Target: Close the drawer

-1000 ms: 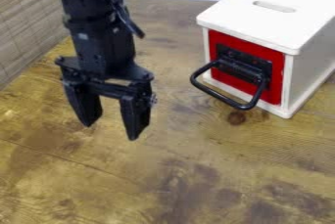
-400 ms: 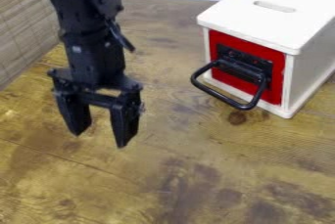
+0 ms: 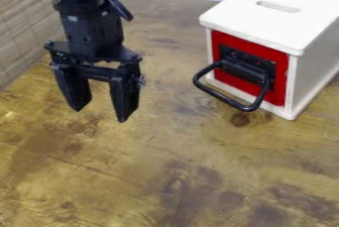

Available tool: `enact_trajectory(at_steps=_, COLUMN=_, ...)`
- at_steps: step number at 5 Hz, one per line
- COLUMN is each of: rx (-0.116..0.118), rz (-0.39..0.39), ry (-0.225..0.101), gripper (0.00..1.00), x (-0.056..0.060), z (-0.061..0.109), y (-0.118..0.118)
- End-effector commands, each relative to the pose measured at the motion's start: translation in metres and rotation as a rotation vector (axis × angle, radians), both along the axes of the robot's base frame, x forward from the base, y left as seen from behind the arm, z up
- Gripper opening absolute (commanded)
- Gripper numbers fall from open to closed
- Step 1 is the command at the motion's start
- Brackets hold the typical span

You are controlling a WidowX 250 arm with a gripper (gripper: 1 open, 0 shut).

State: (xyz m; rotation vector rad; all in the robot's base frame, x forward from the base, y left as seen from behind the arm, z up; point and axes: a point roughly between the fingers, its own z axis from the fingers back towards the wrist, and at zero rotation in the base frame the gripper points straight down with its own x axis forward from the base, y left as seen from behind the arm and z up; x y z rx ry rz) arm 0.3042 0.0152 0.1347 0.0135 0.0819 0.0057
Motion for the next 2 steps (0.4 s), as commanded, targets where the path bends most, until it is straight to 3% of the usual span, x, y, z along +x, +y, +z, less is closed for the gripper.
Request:
enact_trajectory(at_steps=1, rx=0.017, rz=-0.033, ry=-0.042, gripper=1.00, x=-0.0035, z=0.0073, y=-0.0022)
enact_trajectory(at_steps=2, rx=0.018, rz=-0.073, ry=-0.041, gripper=1.00, x=-0.0065, z=0.0044, y=-0.0090)
